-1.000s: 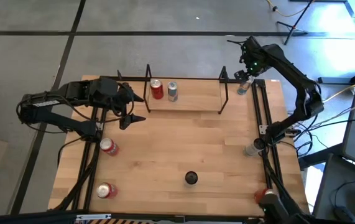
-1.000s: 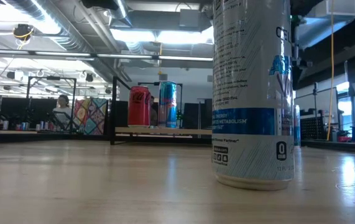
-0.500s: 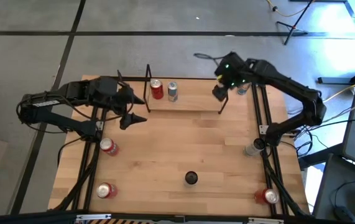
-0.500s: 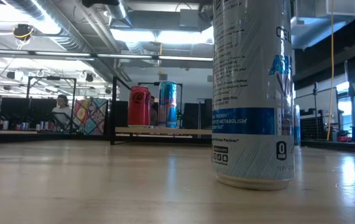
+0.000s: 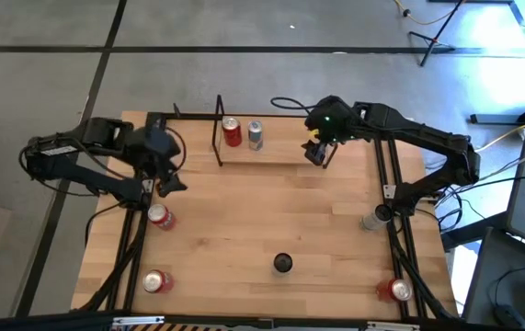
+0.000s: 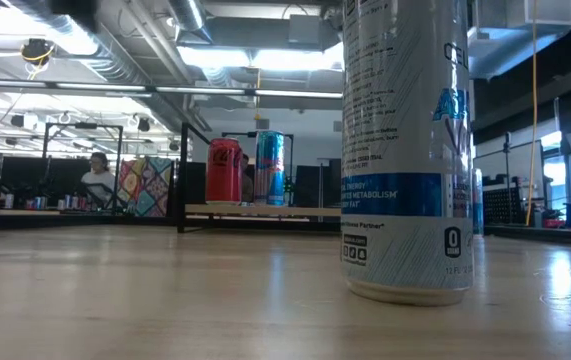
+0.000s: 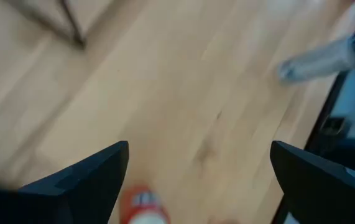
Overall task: Place canned beverage on shelf
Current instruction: Put the red black soda can on the shelf aligned with the other red black soda can
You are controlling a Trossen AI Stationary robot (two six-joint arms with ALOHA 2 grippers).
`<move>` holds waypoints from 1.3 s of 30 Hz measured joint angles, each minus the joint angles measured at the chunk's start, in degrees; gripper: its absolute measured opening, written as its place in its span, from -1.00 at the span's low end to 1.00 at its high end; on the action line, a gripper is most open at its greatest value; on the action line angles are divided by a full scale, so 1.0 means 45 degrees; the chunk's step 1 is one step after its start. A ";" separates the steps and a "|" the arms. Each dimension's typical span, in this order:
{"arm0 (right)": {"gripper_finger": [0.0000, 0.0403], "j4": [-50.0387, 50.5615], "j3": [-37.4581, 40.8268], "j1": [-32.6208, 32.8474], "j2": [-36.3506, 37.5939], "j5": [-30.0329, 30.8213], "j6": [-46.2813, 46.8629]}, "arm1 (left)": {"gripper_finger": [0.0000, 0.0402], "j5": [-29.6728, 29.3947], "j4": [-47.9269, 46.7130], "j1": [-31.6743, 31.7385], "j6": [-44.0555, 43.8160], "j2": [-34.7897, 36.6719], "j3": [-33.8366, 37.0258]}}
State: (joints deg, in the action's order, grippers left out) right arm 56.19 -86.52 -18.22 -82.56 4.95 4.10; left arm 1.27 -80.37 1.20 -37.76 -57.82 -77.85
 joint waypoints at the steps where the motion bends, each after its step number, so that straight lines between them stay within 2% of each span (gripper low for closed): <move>1: 0.41 -0.0012 0.0000 -0.0018 0.0000 -0.0005 0.0059 | 0.89 0.0040 -0.0430 -0.0147 -0.0374 -0.0026 0.0065; 5: 0.41 -0.0020 0.0000 -0.0028 0.0000 -0.0014 0.0125 | 0.89 0.0016 -0.1413 -0.0800 -0.1743 -0.0055 0.0335; 10: 0.41 -0.0230 0.0000 -0.0028 0.0000 -0.0073 0.0157 | 0.89 0.0143 -0.1383 -0.1891 -0.2868 -0.0056 0.0756; 15: 0.41 -0.0172 0.0000 -0.0028 0.0000 -0.0112 0.0174 | 0.89 0.1409 -0.0491 -0.3800 -0.3874 -0.0084 0.1304; 21: 0.41 -0.0165 0.0000 -0.0028 0.0000 -0.0127 0.0127 | 0.89 0.1353 0.1329 -0.6397 -0.5012 -0.0608 0.1527; 23: 0.41 -0.0162 0.0000 -0.0023 0.0000 -0.0567 0.0065 | 0.89 0.1200 0.1764 -0.7000 -0.5303 -0.1004 0.1527; 26: 0.41 -0.0060 0.0000 0.0309 0.0056 -0.2090 -0.0072 | 0.89 0.1135 0.2539 -0.7384 -0.5528 -0.1771 0.1527; 29: 0.41 0.0684 0.0000 0.1301 0.0405 -0.3356 -0.0318 | 0.89 0.0904 0.3171 -0.7467 -0.5583 -0.2403 0.1527; 31: 0.41 0.1411 0.0000 0.2270 0.0819 -0.3747 -0.0185 | 0.89 0.0724 0.3595 -0.7472 -0.5621 -0.2652 0.1527; 35: 0.41 0.2759 0.0000 0.4761 0.1673 -0.3871 0.1217 | 0.89 -0.0127 0.4646 -0.7326 -0.5960 -0.2959 0.1527; 39: 0.41 0.3391 -0.0005 0.7690 0.2383 -0.3593 0.3479 | 0.89 -0.1221 0.5768 -0.7183 -0.6164 -0.3083 0.1527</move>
State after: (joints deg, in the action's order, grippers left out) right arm 71.45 -86.54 16.38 -71.84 -11.22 19.76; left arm -4.23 -54.42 -31.12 -65.49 -71.69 -70.98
